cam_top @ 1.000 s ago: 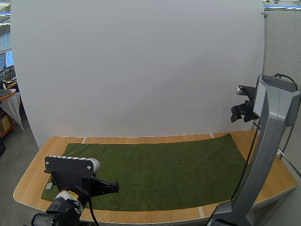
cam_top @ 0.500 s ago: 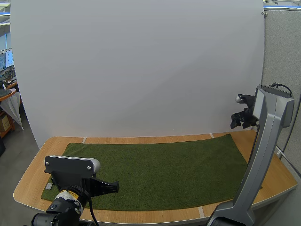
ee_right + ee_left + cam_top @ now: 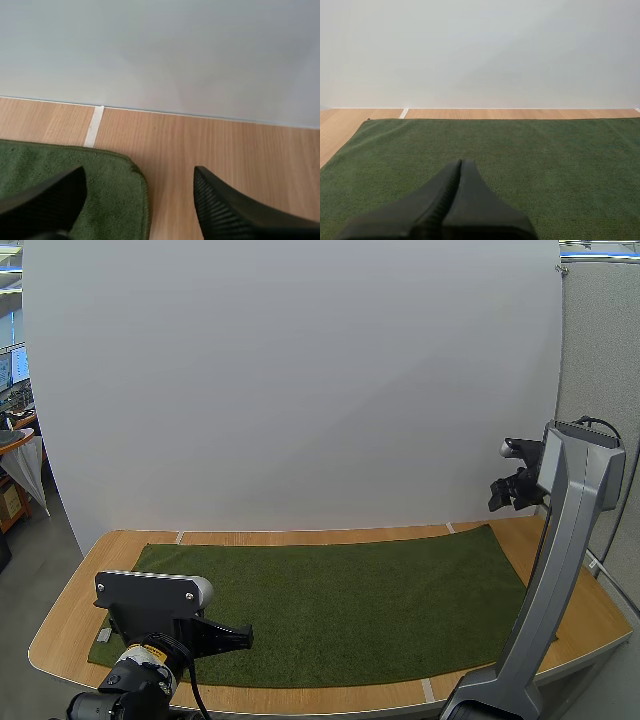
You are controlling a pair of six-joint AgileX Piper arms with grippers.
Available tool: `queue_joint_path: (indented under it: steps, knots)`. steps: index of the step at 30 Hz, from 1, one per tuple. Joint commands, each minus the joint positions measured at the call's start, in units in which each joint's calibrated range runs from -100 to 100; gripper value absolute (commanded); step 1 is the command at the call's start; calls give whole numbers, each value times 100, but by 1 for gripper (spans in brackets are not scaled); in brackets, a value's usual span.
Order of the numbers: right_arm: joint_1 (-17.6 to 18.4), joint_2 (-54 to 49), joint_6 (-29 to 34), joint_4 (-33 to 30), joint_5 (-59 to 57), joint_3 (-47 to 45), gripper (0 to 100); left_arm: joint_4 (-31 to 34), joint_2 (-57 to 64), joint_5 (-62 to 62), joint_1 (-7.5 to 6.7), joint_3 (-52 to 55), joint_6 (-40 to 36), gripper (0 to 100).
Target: Fold the towel
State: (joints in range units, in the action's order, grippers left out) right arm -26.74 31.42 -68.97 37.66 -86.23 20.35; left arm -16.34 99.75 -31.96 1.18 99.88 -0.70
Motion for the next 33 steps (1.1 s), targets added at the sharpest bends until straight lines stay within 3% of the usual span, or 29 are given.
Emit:
queue_joint_path:
  steps: [1, 7, 14, 33]
  knots:
    - [-12, 118, -216, 61, -43, 170, 100, 68, 25, 68, 13, 12, -27, 0]
    - [-12, 738, -410, 61, -1009, 863, 100, 68, 25, 68, 13, 12, -27, 0]
    - [23, 1299, -454, 70, -1250, 1561, 100, 68, 25, 68, 13, 12, -27, 0]
    - [136, 1691, -530, -5, -1361, 1643, 100, 68, 25, 68, 13, 12, -27, 0]
